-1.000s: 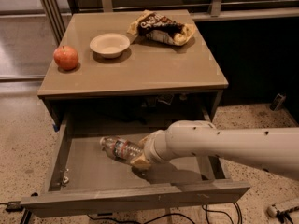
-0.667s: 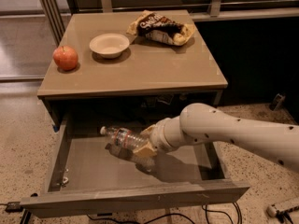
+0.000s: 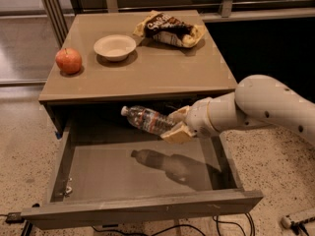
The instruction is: Pick water bottle from top drawer and place on counter
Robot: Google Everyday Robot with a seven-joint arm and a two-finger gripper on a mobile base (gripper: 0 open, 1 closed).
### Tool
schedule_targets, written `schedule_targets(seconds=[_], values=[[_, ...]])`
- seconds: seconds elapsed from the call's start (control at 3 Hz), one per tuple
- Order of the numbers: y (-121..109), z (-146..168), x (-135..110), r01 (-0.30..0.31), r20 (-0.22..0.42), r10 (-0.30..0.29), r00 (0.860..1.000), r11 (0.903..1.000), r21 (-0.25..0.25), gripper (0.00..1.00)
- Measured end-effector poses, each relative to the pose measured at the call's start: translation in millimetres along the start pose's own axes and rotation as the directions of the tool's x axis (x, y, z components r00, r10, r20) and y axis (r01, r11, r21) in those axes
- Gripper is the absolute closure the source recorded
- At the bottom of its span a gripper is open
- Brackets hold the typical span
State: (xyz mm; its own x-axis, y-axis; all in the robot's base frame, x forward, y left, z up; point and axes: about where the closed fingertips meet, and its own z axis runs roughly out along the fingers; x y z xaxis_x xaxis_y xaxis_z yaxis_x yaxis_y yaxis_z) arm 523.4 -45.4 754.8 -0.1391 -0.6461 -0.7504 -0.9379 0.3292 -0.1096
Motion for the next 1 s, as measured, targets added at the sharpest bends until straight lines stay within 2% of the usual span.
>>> schedule_targets(seconds=[0.33, 0.67, 1.0], values=[[-5, -48, -43, 0.075, -0.075, -0.071, 0.995, 0.9952, 0.062, 1.0], [-29, -92, -119, 0.189, -0.18, -0.163, 0.97, 0.9717, 0.141, 1.0], [-38, -92, -122, 0.213, -0.198, -0.182, 0.963, 0.9658, 0.148, 1.0]])
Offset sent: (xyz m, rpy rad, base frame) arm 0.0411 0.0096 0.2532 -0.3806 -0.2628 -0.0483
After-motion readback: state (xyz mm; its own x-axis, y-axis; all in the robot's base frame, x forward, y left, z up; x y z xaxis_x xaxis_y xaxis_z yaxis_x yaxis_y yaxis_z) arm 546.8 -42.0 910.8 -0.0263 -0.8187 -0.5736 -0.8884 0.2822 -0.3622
